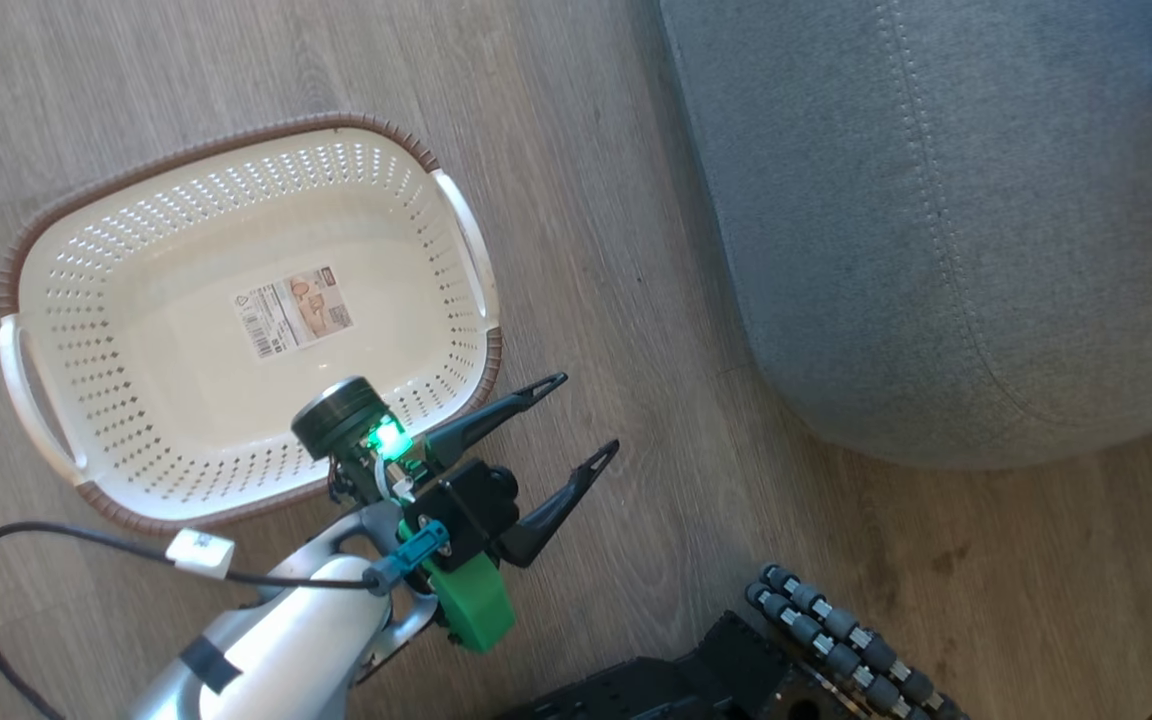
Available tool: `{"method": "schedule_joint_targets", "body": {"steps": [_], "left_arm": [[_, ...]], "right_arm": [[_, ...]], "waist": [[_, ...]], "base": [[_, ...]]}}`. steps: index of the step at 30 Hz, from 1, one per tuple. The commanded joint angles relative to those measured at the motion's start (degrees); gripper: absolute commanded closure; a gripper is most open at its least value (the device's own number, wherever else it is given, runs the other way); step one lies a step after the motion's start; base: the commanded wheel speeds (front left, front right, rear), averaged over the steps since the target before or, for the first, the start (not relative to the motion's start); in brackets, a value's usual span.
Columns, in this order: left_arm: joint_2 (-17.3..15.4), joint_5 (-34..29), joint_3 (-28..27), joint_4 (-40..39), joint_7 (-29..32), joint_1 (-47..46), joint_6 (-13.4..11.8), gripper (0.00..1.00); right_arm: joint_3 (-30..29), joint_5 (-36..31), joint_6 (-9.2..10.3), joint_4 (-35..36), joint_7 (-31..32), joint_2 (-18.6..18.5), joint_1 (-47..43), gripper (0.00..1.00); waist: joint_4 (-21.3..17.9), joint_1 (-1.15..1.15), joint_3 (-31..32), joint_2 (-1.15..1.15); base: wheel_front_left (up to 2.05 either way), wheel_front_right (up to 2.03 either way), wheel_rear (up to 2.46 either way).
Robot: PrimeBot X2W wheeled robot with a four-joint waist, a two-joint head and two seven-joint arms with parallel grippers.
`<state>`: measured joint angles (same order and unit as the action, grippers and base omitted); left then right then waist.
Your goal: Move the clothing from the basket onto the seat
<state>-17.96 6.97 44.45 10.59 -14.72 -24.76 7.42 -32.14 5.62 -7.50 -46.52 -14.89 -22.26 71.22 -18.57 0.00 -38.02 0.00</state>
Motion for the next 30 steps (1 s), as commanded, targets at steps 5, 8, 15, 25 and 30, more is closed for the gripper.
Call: {"method": "schedule_joint_targets", "body": {"steps": [5, 8, 15, 25, 30], "left_arm": [[0.01, -0.80, -1.87, -2.06, -0.28, -0.61, 0.07, 0.00], [0.18, -0.74, -1.57, -2.96, -0.28, -0.53, 0.07, 0.00], [0.90, -0.71, -0.97, -3.16, -0.28, -0.64, 0.07, 0.00], [1.98, -0.25, -0.84, -2.62, -0.28, -0.33, 0.07, 0.00], [3.62, 0.06, 0.32, -2.14, -0.28, 0.43, 0.07, 0.00]], "right_arm": [[-1.12, -7.25, 0.01, -4.54, -0.11, -1.29, 0.19, 1.00], [-1.17, -10.28, 0.01, -8.49, -0.11, -0.87, -0.06, 1.00], [-3.05, -15.51, 0.01, -20.38, 2.40, -2.46, -0.15, 1.00], [-3.18, -19.02, 0.01, -25.50, 6.97, -3.88, 0.35, 0.00], [-1.52, -20.09, 0.01, -26.52, 11.28, -4.63, -0.04, 0.00]], "waist": [[0.40, 0.00, -0.62, 0.00], [0.37, 0.00, -0.51, 0.00], [0.52, 0.00, 0.02, 0.00], [0.65, 0.00, 2.75, 0.00], [0.94, 0.00, 6.44, 0.00]], "base": [[0.00, 0.00, 0.00], [0.00, 0.00, 0.00], [0.00, 0.00, 0.00], [0.00, 0.00, 0.00], [0.00, 0.00, 0.00]]}}
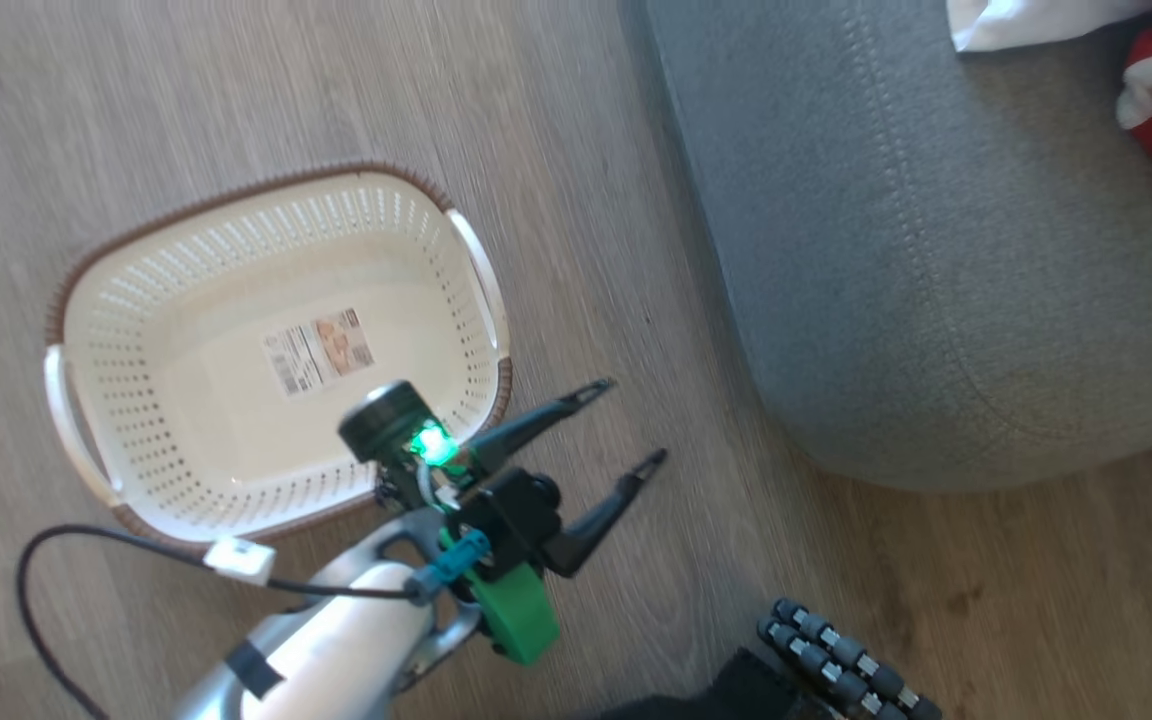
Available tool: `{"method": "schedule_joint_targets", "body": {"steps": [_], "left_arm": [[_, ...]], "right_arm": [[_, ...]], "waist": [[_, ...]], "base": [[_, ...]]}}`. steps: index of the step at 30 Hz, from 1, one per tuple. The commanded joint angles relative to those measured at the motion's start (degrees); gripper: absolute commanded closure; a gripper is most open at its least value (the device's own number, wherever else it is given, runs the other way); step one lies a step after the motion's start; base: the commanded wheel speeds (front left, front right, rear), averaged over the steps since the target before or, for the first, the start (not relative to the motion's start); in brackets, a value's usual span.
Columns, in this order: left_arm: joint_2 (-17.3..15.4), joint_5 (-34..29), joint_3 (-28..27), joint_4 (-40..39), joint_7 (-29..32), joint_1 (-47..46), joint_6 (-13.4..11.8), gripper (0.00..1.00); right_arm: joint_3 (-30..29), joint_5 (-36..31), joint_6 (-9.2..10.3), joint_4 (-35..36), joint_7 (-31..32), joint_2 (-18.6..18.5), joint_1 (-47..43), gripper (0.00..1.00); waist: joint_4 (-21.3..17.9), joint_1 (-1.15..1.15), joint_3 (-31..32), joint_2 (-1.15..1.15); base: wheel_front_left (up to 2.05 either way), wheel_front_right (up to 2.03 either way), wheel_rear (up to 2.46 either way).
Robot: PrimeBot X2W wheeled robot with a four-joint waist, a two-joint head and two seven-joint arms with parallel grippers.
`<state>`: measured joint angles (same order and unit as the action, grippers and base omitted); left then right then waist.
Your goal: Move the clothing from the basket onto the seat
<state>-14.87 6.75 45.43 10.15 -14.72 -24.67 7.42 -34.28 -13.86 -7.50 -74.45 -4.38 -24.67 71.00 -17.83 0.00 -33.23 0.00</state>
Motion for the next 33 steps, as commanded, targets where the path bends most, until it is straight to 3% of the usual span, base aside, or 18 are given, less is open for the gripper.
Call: {"method": "schedule_joint_targets", "body": {"steps": [1, 6, 11, 17, 25, 33], "left_arm": [[0.86, 0.26, -0.57, -1.64, -0.28, 0.61, 0.07, 0.00], [2.89, 0.87, -1.15, -1.21, -0.28, 2.74, 0.07, 0.00], [4.62, 1.38, -1.67, -1.27, -0.28, 4.74, 0.07, 0.00], [6.42, 1.48, -3.18, -1.22, -0.28, 7.34, 0.07, 0.00], [7.96, 1.28, -6.80, -1.89, -0.28, 9.86, 0.07, 0.00], [8.44, 0.82, -7.49, -2.25, -0.28, 10.55, 0.07, 0.00]], "right_arm": [[1.36, -0.86, 0.01, 1.20, 2.50, -2.32, -0.01, 0.00], [4.59, -0.08, 0.01, 0.72, 8.19, -3.80, -0.25, 0.00], [8.08, 0.76, 0.01, 0.62, 9.04, -5.35, -0.05, 0.00], [16.37, 2.48, 0.01, 0.54, 11.05, -6.48, 0.98, 0.00], [24.21, 8.66, 0.01, 0.51, 23.46, -8.79, -0.69, 0.00], [30.09, 20.05, 0.01, 0.57, 33.73, -7.83, -2.96, 0.00]], "waist": [[0.29, 0.00, 2.43, 0.00], [0.75, 0.00, 7.16, 0.00], [1.24, 0.00, 11.38, 0.00], [1.93, 0.00, 16.42, 0.00], [2.51, 0.00, 19.37, 0.00], [3.18, 0.00, 20.83, 0.00]], "base": [[0.00, 0.00, 0.00], [0.00, 0.00, 0.00], [0.00, 0.00, 0.00], [0.00, 0.00, 0.00], [0.00, 0.00, 0.00], [0.00, 0.00, 0.00]]}}
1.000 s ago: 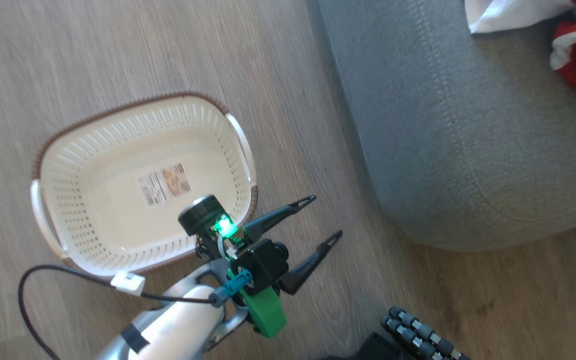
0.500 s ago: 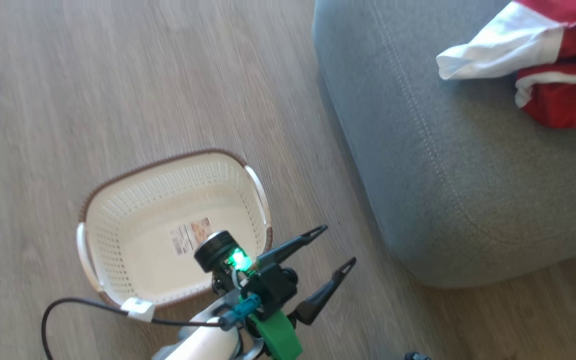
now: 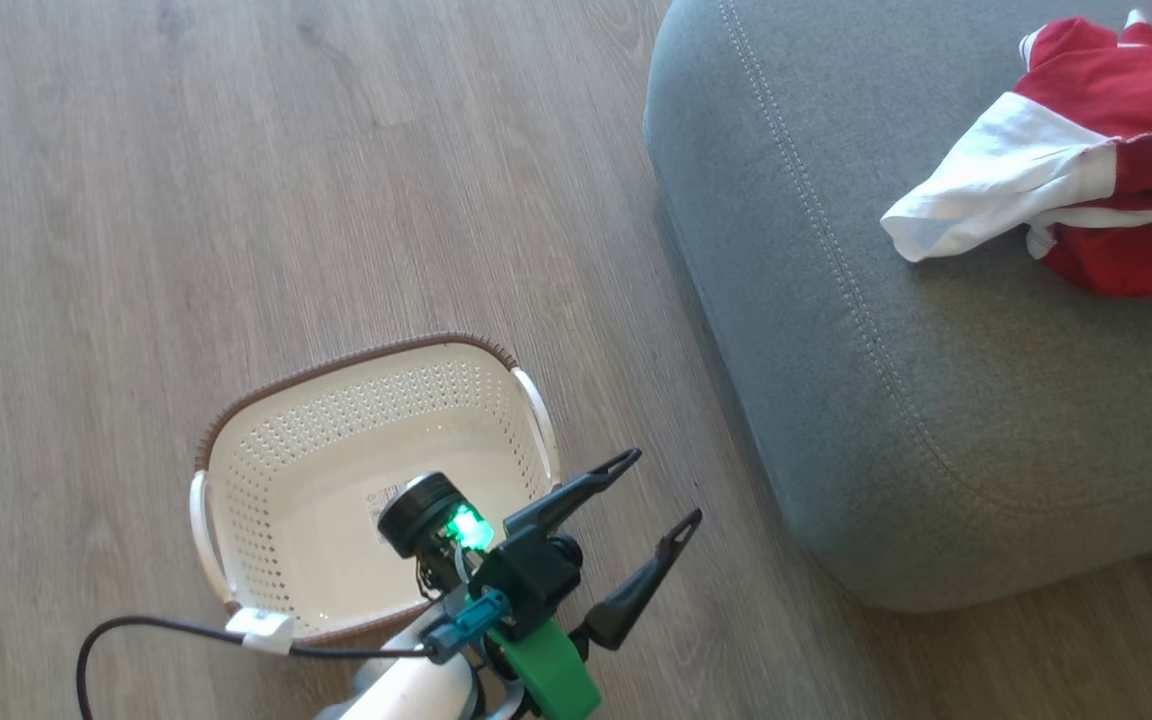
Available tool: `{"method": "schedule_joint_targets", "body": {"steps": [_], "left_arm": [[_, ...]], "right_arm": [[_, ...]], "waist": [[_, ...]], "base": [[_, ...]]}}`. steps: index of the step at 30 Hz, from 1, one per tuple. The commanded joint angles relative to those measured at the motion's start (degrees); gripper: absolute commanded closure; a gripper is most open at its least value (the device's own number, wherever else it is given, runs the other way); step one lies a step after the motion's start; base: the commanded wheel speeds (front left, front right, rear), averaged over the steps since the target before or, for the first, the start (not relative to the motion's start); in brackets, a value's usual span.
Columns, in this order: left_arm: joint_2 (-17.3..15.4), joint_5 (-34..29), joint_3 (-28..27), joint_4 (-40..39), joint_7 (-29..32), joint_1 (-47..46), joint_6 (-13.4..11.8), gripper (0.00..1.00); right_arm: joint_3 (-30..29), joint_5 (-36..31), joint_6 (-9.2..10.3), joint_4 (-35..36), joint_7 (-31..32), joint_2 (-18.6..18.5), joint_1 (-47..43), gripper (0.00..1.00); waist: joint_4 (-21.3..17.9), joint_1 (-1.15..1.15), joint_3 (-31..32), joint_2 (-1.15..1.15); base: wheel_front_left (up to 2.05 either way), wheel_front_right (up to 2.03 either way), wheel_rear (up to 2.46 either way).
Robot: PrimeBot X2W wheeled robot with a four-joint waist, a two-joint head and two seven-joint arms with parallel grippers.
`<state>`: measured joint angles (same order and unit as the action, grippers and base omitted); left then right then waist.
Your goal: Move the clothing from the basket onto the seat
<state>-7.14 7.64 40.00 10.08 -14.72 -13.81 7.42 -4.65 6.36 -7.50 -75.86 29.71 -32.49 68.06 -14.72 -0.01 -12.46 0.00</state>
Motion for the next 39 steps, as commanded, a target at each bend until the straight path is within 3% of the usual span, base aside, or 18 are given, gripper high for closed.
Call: {"method": "schedule_joint_targets", "body": {"steps": [1, 5, 8, 12, 18, 28, 39], "left_arm": [[0.73, -0.10, -2.19, -2.19, -0.28, -0.17, 0.07, 0.00], [0.76, -0.15, -2.74, -2.17, -0.28, 0.31, 0.07, 0.00], [0.88, -0.13, -2.78, -2.09, -0.28, 0.76, 0.07, 0.00], [1.09, -0.15, -2.98, -2.17, -0.28, 1.30, 0.07, 0.00], [1.53, 0.14, -3.12, -2.29, -0.28, 2.31, 0.07, 0.00], [2.55, 0.38, -6.63, -3.04, -0.28, 4.59, 0.07, 0.00], [3.72, 0.82, -16.09, -4.74, -0.28, 5.27, 0.07, 0.00]], "right_arm": [[1.14, 1.66, 0.01, 2.32, 0.84, 0.21, -0.40, 0.00], [7.18, 8.24, 0.01, 7.72, 3.77, 0.31, -4.02, 0.00], [10.33, 17.91, 0.01, 14.92, 5.93, -0.06, -8.20, 0.00], [14.49, 29.63, 0.01, 25.93, 9.09, -3.62, -14.57, 0.00], [17.82, 40.58, 0.01, 38.29, 5.87, -8.23, -20.73, 0.00], [22.27, 46.56, 0.01, 49.97, -9.96, -11.39, -24.41, 0.00], [25.93, 48.93, 0.01, 59.91, -38.44, -10.39, -34.10, 0.00]], "waist": [[0.11, 0.01, 0.21, 0.00], [0.14, 0.01, 0.86, 0.00], [0.25, 0.01, 1.62, 0.00], [0.42, 0.01, 2.52, 0.00], [1.46, 0.01, 4.74, 0.00], [5.27, 0.01, 8.35, 0.00], [13.73, 0.01, 9.50, 0.00]], "base": [[0.00, 0.00, 0.00], [0.00, 0.00, 0.00], [0.00, 0.00, 0.00], [0.00, 0.00, 0.00], [0.00, 0.00, 0.00], [0.00, 0.00, 0.00], [0.00, 0.00, 0.00]]}}
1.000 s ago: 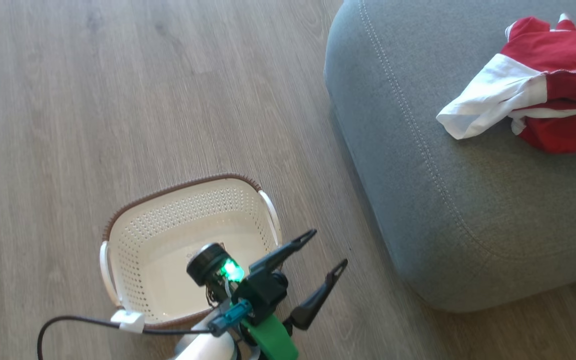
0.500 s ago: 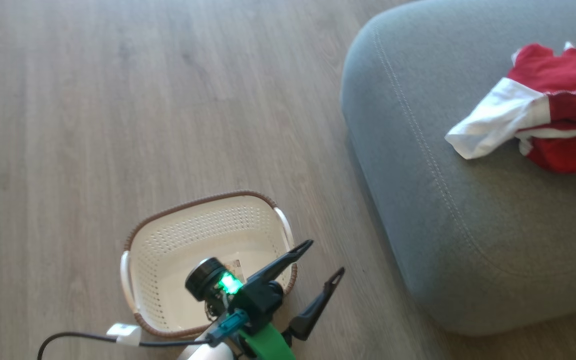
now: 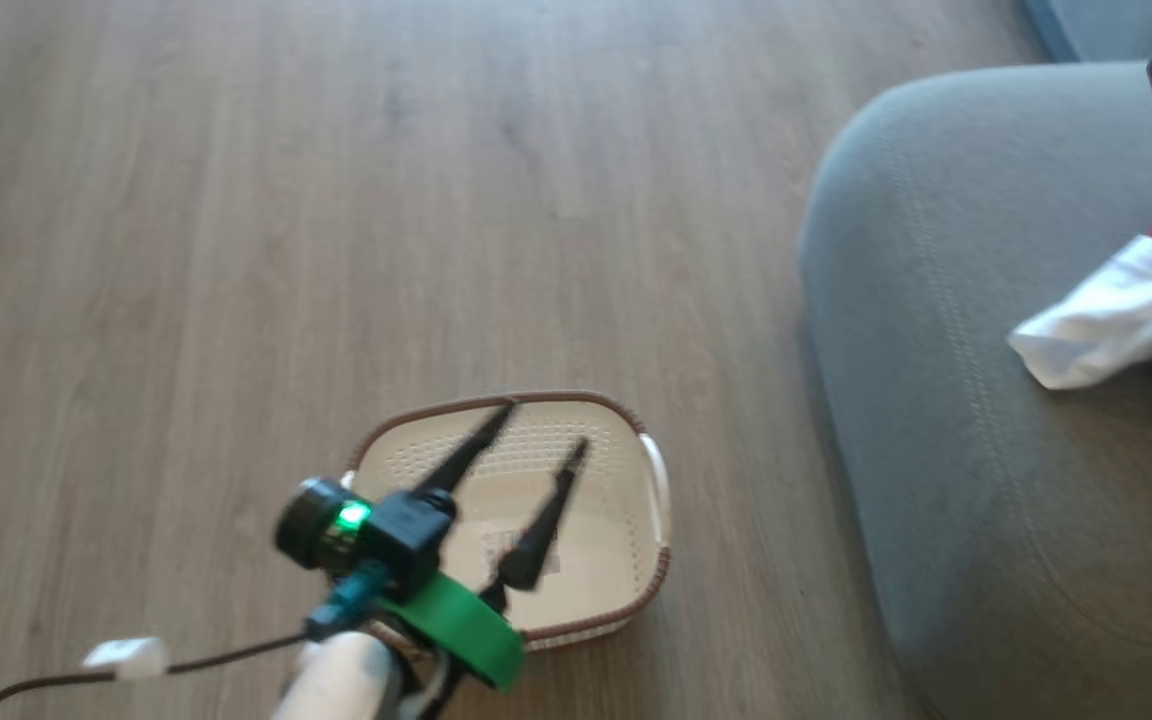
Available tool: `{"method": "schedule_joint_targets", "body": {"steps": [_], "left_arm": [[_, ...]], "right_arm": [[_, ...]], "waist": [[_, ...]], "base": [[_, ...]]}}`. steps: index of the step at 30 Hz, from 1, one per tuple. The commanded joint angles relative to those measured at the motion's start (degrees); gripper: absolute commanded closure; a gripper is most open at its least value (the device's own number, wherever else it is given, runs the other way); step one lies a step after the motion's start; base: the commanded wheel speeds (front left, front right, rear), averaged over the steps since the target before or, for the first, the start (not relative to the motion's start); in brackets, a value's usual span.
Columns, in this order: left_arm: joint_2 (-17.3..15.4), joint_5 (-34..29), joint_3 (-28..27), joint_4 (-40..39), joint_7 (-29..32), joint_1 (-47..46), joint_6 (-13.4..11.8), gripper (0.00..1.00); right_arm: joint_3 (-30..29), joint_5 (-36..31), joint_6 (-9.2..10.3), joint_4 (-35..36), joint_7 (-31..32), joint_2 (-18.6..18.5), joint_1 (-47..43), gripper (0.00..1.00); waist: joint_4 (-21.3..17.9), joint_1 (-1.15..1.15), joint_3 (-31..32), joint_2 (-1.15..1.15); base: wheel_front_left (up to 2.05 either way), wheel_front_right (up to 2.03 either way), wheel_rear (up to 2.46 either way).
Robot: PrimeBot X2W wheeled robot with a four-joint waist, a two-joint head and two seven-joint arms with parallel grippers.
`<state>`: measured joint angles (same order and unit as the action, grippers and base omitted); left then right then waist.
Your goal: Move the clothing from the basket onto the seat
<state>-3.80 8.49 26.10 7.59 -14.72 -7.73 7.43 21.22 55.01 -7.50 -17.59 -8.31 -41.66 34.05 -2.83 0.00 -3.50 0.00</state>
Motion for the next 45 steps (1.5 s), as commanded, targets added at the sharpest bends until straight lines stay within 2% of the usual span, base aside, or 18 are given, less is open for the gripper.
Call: {"method": "schedule_joint_targets", "body": {"steps": [1, 4, 9, 13, 20, 26, 29, 38, 40, 45], "left_arm": [[0.47, 0.11, -3.47, -2.48, -0.28, -0.65, 0.06, 0.00], [0.76, 0.35, -9.23, -3.65, -0.28, 0.37, -0.08, 0.00], [0.89, 2.98, -14.89, -5.75, -0.28, 1.57, -1.74, 0.00], [0.90, 4.04, -16.91, -6.14, -0.28, 2.65, -3.42, 0.00], [0.91, 3.20, -17.65, -7.15, -0.28, 4.40, -8.49, 0.00], [0.91, 2.49, -17.12, -6.32, -0.28, 5.48, -10.39, 0.00], [0.91, 4.55, -17.66, -5.93, -0.28, 5.92, -10.75, 0.00], [0.91, 1.47, -16.74, -4.29, -0.28, 7.05, -9.41, 0.00], [0.91, -0.13, -16.47, -3.80, -0.28, 7.14, -9.76, 0.00], [0.92, 0.59, -16.52, -2.60, -0.28, 7.29, -11.22, 0.00]], "right_arm": [[0.23, 0.07, 0.01, 2.33, -2.65, -0.88, -1.23, 0.00], [-0.37, -2.09, 0.01, 5.02, -6.25, 1.68, -5.11, 0.00], [-4.91, -8.11, 0.01, 10.06, -6.65, 8.58, -10.20, 0.00], [-6.94, -12.00, 0.01, 12.24, -6.67, 13.87, -15.50, 0.00], [-11.53, -18.41, 0.01, 14.04, -6.68, 21.37, -23.43, 0.00], [-13.60, -24.76, 0.01, 14.59, -6.68, 25.34, -29.22, 0.00], [-14.26, -26.12, 0.01, 14.20, -6.68, 26.87, -30.81, 0.00], [-18.01, -30.54, 0.01, 12.38, -6.68, 32.27, -34.54, 0.00], [-18.37, -31.43, 0.01, 12.01, -6.68, 32.77, -34.70, 0.00], [-18.68, -31.85, 0.01, 11.50, -6.68, 33.08, -34.30, 0.00]], "waist": [[2.79, 0.00, 0.78, 0.00], [5.80, 0.00, 1.53, 0.00], [8.80, 0.00, 2.09, 0.00], [10.44, 0.00, 2.30, 0.00], [12.32, 0.00, 2.22, 0.00], [12.77, 0.00, 1.82, 0.00], [12.62, 0.00, 1.87, 0.00], [10.74, 0.00, 2.42, 0.00], [10.23, 0.00, 2.50, 0.00], [9.48, 0.00, 2.61, 0.00]], "base": [[0.00, 0.00, 0.00], [0.00, 0.00, 0.00], [0.00, 0.00, 0.00], [0.00, 0.00, 0.00], [0.00, 0.00, 0.00], [0.00, 0.00, 0.00], [0.00, 0.00, 0.00], [0.00, 0.00, 0.00], [0.00, 0.00, 0.00], [0.00, 0.00, 0.00]]}}
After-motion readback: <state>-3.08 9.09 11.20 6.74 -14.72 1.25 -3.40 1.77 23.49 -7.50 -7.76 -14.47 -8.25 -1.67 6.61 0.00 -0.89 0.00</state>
